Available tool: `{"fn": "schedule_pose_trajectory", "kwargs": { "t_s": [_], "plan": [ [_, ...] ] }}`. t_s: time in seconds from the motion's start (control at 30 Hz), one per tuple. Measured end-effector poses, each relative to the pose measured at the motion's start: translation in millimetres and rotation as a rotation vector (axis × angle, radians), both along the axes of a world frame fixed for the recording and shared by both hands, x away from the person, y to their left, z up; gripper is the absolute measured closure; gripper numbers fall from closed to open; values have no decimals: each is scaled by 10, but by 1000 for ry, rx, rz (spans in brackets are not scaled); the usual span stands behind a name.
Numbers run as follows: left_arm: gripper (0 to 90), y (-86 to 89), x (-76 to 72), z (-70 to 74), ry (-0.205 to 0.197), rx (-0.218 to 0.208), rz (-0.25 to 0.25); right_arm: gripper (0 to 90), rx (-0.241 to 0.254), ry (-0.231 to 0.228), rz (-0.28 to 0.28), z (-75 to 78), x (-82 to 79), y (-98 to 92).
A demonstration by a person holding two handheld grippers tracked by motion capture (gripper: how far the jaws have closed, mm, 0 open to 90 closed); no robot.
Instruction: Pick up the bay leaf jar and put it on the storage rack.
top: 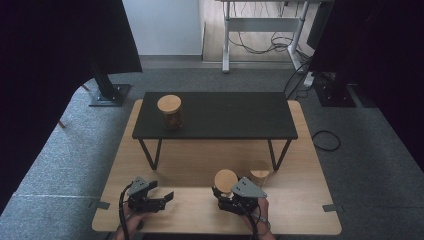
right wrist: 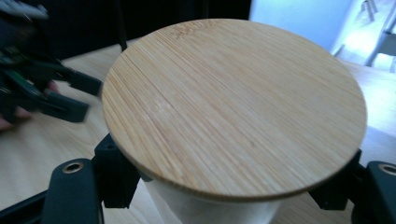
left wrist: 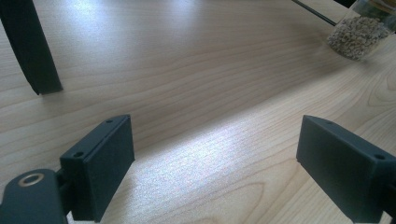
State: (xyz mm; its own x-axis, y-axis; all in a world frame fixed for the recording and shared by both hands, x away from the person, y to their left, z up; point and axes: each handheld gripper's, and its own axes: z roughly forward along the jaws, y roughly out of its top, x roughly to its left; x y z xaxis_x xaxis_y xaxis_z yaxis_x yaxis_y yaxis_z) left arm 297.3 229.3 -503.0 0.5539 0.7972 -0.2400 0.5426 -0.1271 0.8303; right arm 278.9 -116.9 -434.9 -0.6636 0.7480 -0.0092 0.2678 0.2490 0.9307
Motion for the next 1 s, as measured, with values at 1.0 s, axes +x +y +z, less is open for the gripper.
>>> {"fn": "schedule_pose_trajectory", "kwargs": {
  "t_s": [1.0],
  "plan": [
    [104,-14,-4,2,-2,16,5,252,82,-63,44,319,-35,-238]
  ]
}}
